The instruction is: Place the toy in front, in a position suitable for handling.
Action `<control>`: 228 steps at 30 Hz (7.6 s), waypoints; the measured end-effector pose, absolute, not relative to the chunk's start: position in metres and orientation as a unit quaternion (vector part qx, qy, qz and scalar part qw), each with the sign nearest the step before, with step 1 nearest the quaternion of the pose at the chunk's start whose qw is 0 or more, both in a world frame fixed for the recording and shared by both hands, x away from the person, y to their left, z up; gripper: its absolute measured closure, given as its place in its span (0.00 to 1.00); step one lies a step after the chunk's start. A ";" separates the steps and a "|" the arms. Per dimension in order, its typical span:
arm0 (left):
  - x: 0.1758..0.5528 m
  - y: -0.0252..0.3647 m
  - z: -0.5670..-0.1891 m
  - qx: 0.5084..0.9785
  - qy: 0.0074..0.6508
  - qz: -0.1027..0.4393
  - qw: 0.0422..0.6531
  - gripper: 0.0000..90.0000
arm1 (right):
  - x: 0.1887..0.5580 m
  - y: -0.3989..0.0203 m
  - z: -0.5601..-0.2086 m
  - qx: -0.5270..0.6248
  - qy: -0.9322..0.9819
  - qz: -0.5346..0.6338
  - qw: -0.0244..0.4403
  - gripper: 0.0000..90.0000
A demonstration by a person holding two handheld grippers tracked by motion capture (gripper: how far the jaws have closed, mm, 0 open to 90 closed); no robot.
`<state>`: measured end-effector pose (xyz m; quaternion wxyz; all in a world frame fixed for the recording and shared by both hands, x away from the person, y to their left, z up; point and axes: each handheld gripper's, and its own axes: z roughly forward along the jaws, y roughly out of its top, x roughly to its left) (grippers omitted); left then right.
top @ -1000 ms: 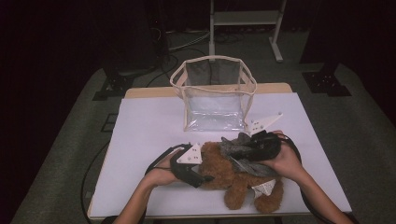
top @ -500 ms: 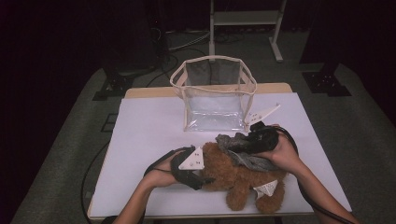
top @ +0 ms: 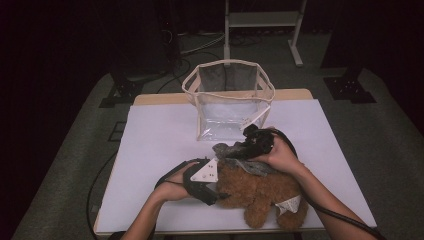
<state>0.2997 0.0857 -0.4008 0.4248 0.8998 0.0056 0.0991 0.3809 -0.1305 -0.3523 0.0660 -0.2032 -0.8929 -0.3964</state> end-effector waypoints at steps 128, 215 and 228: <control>0.332 0.076 -0.405 0.893 0.049 0.073 0.441 0.00 | 0.324 -0.257 -0.359 -0.281 -0.861 -0.424 0.009 0.81; 0.323 0.111 -0.385 0.902 0.129 0.133 0.390 0.29 | 0.306 -0.206 -0.364 -0.191 -0.858 -0.475 -0.031 0.80; 0.300 0.122 -0.389 0.892 0.127 0.126 0.415 0.29 | 0.302 -0.249 -0.368 -0.255 -0.836 -0.485 -0.039 0.80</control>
